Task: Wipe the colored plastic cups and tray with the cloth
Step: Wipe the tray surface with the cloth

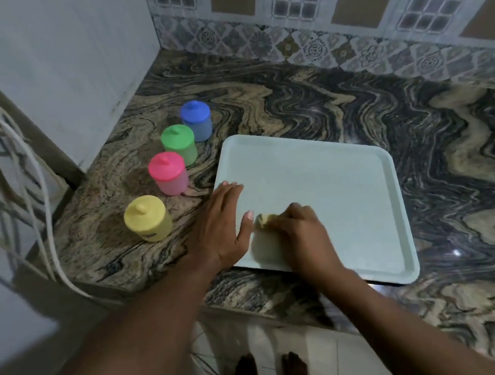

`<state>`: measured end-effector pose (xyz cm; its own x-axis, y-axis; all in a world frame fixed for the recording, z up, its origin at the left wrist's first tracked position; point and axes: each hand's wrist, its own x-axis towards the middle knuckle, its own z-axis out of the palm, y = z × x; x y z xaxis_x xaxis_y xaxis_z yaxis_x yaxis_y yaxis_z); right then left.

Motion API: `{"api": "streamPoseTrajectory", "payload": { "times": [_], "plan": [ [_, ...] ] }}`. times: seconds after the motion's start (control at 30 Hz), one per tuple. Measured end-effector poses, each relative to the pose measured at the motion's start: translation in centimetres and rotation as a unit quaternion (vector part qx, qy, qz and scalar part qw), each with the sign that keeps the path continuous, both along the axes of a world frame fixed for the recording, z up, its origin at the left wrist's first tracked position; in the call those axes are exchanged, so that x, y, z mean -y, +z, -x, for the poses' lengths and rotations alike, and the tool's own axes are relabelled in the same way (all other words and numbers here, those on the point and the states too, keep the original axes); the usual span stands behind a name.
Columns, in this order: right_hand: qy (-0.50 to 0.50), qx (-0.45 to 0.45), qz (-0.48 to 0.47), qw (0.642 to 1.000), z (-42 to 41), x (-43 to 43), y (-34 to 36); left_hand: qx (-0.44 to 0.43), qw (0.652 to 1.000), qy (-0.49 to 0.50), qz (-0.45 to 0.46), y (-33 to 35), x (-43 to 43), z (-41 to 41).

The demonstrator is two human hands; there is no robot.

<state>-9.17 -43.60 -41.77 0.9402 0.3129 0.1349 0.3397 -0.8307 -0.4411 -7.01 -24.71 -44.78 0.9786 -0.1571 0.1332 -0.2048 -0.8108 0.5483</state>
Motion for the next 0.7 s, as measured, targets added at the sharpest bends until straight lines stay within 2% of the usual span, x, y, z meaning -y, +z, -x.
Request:
{"api": "streamPoseTrajectory", "payload": {
  "times": [0.07, 0.1, 0.17, 0.23, 0.27, 0.3, 0.37, 0.43, 0.53, 0.6, 0.7],
  "plan": [
    [0.078, -0.032, -0.026, 0.996, 2.3, 1.0, 0.5, -0.006, 1.000, -0.009, -0.021, 0.0, -0.1, 0.2],
    [0.052, -0.042, -0.042, 0.997, 2.0, 2.8, 0.6, -0.006, 1.000, -0.014, -0.027, 0.1, -0.2, 0.3],
    [-0.126, -0.058, -0.043, 0.989, 0.5, 8.0, 0.4, -0.002, 1.000, -0.017, -0.021, 0.1, -0.1, 0.2],
    [-0.316, -0.083, -0.046, 0.944, -0.4, 12.5, 0.2, 0.005, 1.000, -0.016, -0.017, -0.1, 0.0, 0.1],
    [-0.373, -0.084, -0.047, 0.923, -0.2, 12.9, 0.3, 0.009, 1.000, -0.018, -0.017, -0.2, 0.2, 0.1],
    [-0.390, -0.075, -0.027, 0.917, 0.5, 11.7, 0.5, 0.014, 1.000, -0.021, -0.015, -0.2, 0.3, 0.0],
    [-0.309, -0.048, 0.012, 0.950, 2.3, 6.7, 0.2, 0.011, 1.000, -0.017, 0.000, -0.2, 0.4, -0.1],
    [-0.199, -0.024, -0.005, 0.980, 3.4, 1.2, -0.4, 0.006, 0.999, 0.002, 0.041, -0.1, 0.4, 0.1],
    [-0.048, -0.041, -0.040, 0.997, 2.9, -2.6, -0.4, 0.051, 0.992, 0.070, 0.096, 0.0, 0.3, 0.5],
    [-0.073, -0.046, -0.069, 0.994, 0.5, -1.2, 0.4, 0.068, 0.982, 0.128, 0.124, -0.1, 0.4, 1.0],
    [-0.202, -0.010, -0.069, 0.977, -5.1, 2.0, 1.7, 0.064, 0.973, 0.186, 0.121, -0.5, 0.4, 1.0]
  ]
}}
